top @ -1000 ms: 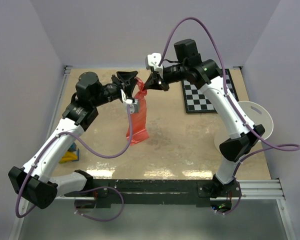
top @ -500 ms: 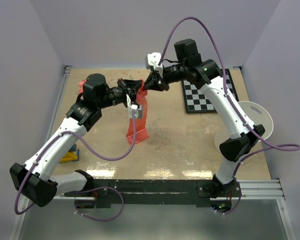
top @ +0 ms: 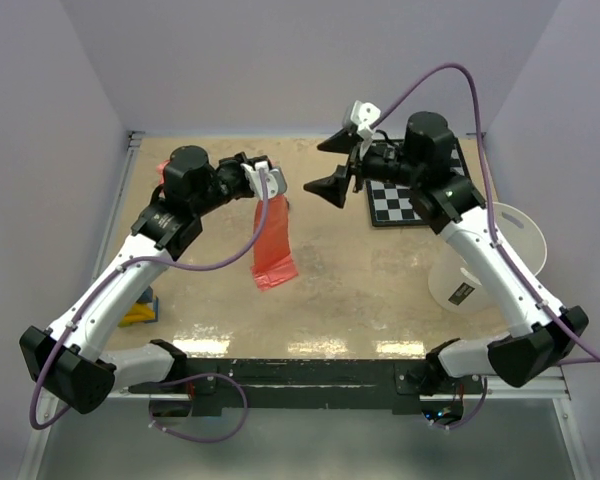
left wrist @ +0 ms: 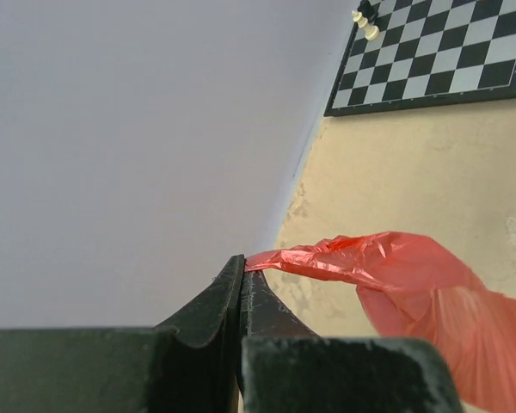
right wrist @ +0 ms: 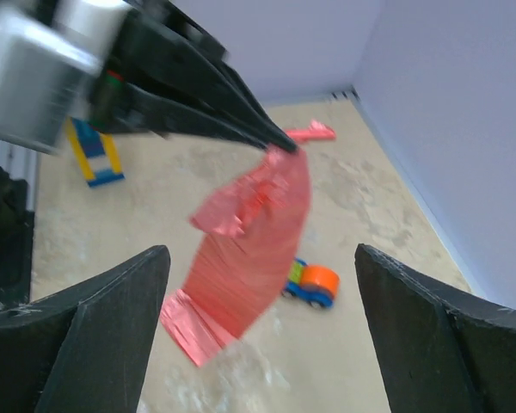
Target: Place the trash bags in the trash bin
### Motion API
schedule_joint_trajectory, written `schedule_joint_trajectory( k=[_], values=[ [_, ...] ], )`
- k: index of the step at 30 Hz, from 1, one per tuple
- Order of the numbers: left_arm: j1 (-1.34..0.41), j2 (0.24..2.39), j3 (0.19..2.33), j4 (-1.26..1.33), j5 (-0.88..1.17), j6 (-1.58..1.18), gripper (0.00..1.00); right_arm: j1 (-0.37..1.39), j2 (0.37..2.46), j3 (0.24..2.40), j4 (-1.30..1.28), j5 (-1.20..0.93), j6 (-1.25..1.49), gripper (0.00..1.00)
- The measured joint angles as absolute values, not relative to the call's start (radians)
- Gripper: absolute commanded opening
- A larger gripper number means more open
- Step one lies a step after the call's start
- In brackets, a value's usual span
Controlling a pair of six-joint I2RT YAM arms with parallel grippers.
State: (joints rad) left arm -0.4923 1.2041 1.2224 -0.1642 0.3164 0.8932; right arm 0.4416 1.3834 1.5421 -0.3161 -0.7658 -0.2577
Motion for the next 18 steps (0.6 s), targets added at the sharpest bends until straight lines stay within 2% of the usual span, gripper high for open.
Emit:
schedule_joint_trajectory(
  k=[6,15,18],
  values=[
    [-0.482,1.206,1.229,-0.165,0.291,0.743,0.0,0.625,1.362,1.481,-0.072,-0.676,-0.091,0.99],
    [-0.458,1.261,1.34,-0.178,0.271,0.619,0.0,0.713,1.407,1.434,0.012,-0.427,-0.033,0.98],
    [-0.453,1.27,1.354,-0.181,0.268,0.594,0.0,0.74,1.408,1.43,0.023,-0.342,-0.034,0.92]
  ],
)
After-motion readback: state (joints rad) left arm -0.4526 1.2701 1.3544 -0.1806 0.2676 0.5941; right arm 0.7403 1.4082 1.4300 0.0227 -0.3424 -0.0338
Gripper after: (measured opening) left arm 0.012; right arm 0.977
